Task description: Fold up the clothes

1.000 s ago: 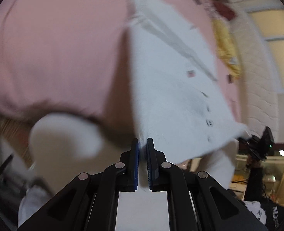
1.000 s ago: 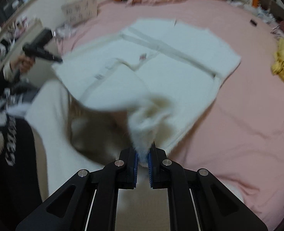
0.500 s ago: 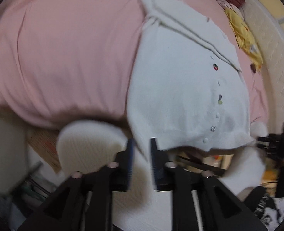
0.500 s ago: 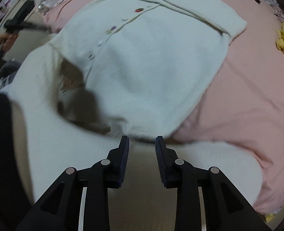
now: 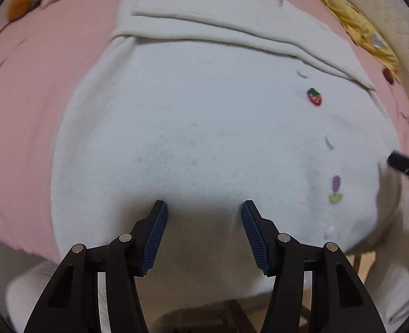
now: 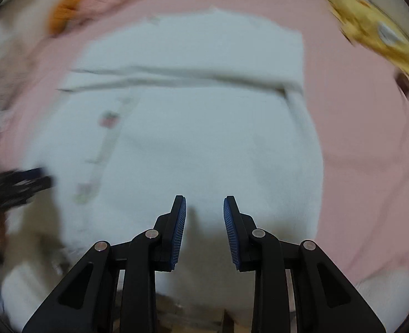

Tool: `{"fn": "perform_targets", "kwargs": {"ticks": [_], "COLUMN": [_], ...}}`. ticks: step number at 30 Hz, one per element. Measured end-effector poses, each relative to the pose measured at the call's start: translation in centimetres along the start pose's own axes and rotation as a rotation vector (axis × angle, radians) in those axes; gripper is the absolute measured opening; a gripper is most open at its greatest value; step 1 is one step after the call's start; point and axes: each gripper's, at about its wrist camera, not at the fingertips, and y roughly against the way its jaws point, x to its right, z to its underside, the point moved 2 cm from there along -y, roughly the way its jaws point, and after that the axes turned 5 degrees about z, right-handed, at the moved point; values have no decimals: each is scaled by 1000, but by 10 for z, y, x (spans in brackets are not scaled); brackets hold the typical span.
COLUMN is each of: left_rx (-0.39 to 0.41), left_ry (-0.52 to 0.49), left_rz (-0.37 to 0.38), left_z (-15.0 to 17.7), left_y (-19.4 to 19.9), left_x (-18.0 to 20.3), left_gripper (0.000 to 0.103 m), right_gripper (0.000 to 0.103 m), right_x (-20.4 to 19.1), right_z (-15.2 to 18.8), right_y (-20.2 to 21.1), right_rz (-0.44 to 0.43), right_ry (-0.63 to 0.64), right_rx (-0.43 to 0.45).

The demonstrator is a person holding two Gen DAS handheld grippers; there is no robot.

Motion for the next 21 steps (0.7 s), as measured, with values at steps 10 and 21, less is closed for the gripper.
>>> {"fn": "perform_targets", "kwargs": {"ticks": [10, 21], "left_rx": [-251, 429], "left_ry": [173, -45], "left_rz": [-91, -263], "left_z": [50, -18], "left_y": [5, 139], "left_x": [-33, 33], "left_gripper": [75, 95], "right_gripper": [65, 65], "right_x": [19, -39], "right_z": [68, -22], "right_y": [-21, 144], "right_rz": [-10, 117], "right_ry": [-104, 33], "right_rx": [-307, 420]}}
